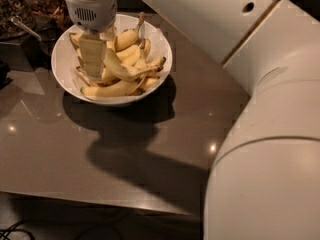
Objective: Pick banana from white bowl
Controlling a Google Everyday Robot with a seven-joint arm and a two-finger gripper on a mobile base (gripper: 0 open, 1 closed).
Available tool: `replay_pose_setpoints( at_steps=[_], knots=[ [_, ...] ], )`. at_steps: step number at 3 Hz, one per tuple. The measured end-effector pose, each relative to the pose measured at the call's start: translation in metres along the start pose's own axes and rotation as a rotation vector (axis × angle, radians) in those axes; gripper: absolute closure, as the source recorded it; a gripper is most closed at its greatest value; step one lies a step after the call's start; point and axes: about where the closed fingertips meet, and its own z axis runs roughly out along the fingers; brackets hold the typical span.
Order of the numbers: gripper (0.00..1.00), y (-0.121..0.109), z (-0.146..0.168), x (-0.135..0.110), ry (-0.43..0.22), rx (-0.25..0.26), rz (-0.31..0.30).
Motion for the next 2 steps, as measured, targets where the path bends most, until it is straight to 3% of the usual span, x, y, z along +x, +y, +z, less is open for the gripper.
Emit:
replay_pose_setpoints(
  at_steps=[2],
  knots=[
    [0.27, -0.026, 0.016, -0.005, -0.009, -0.033, 0.126]
  ],
)
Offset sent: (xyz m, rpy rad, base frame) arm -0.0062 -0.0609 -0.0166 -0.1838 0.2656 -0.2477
